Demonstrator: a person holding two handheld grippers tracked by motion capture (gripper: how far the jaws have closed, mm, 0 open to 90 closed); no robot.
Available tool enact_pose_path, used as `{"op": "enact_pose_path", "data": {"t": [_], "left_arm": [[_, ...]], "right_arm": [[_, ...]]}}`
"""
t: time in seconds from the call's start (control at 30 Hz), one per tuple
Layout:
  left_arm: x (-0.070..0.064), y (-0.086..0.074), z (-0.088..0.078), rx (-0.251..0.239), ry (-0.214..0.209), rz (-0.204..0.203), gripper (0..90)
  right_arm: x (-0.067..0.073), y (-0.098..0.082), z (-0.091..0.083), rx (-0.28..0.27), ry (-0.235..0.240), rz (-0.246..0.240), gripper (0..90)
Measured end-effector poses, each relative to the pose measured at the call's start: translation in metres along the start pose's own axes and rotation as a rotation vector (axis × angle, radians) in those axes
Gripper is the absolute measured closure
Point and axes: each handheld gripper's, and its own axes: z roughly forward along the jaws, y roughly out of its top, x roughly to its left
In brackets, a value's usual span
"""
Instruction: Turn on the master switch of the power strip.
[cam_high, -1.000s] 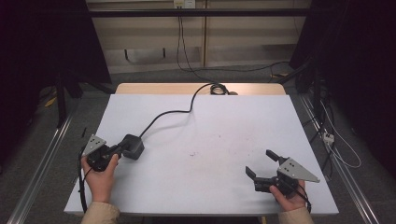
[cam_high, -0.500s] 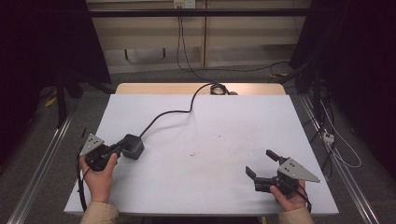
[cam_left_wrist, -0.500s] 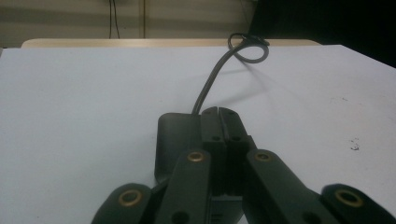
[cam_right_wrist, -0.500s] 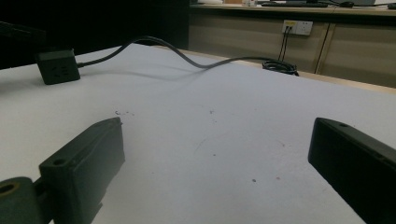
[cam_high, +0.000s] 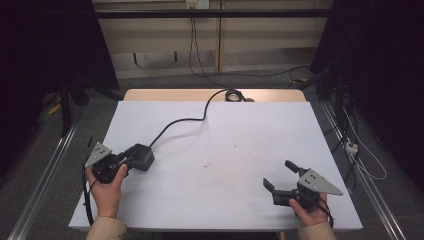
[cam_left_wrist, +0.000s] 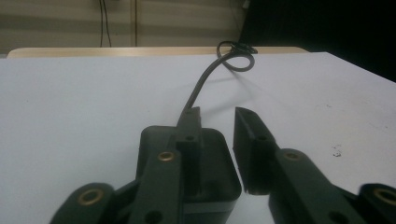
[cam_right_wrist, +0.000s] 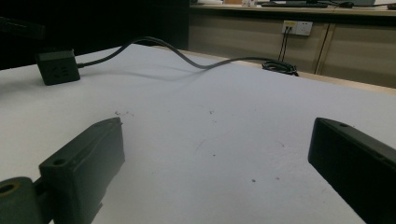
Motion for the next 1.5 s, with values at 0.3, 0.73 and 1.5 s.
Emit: {"op": "enact_pose_path", "data": {"t": [0.3,0.73,1.5], "left_arm": [[-0.001,0.001,0.001,0.009,-0.024,-0.017,47.4],[-0.005,0.001,0.005,0.022,-0.062,-0.021,25.2],[-0.016,0.0,0.002,0.013,-0.134,0.032,4.4]], "right_arm": [[0.0,0.0,0.0,0.0,0.002,0.0,3.3],[0.001,0.0,0.001,0.004,0.007,-0.003,3.3],[0.001,0.001,0.0,0.003,0.007,-0.001,3.3]]}}
